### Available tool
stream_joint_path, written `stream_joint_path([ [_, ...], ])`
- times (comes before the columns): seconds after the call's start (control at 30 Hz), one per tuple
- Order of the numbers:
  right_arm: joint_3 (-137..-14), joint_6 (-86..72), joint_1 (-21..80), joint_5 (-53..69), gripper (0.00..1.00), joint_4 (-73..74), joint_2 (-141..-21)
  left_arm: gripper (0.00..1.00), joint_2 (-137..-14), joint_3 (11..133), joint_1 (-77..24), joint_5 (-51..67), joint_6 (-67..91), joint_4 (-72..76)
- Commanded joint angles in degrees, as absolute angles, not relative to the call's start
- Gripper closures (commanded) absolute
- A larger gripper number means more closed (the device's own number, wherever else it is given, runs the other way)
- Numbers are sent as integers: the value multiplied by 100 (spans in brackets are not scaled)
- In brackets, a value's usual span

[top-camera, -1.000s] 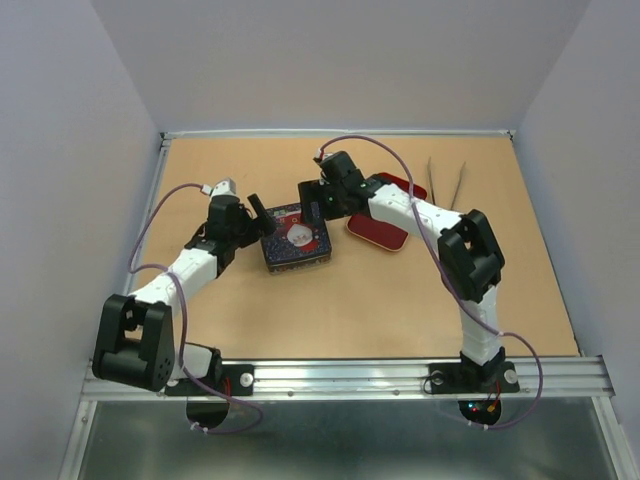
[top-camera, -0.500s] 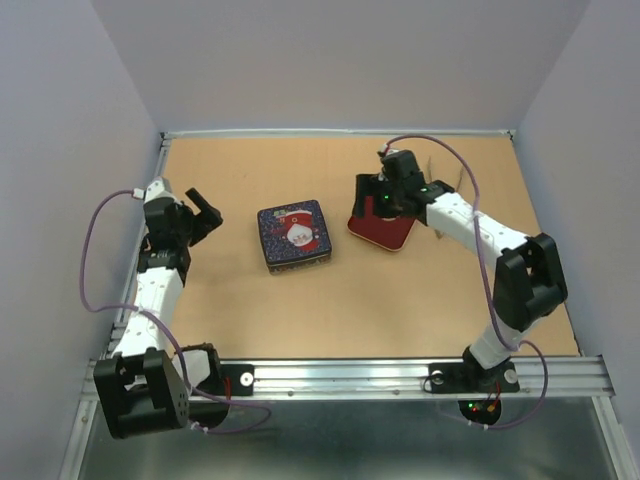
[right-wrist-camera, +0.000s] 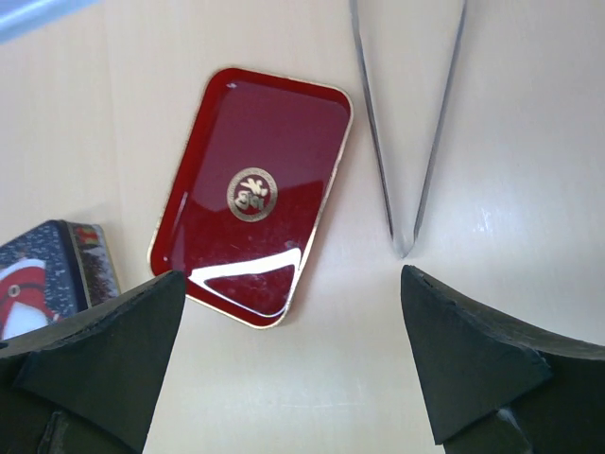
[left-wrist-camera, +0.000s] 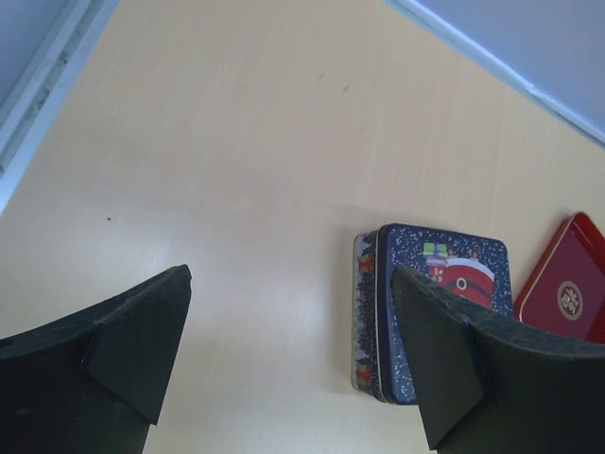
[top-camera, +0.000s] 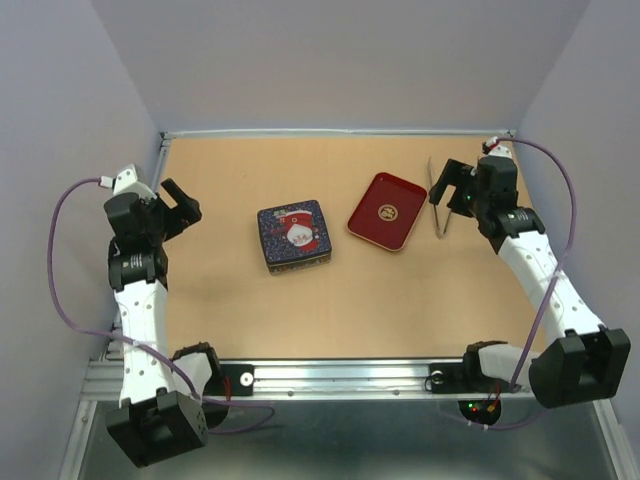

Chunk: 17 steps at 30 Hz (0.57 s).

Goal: Pack the chocolate

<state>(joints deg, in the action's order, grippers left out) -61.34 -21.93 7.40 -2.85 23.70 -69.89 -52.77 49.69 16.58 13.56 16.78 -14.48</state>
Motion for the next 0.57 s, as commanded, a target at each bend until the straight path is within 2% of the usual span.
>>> stream_joint_path([
  [0.0,-6161,-2232,738,-624,0,2346,-6628,1,-5001,5492,1679,1302,1415,-1853],
  [0.53,-6073,-2136,738,-782,0,2496,-6284,1,-4957,5660,1679,923,1266,-2153],
])
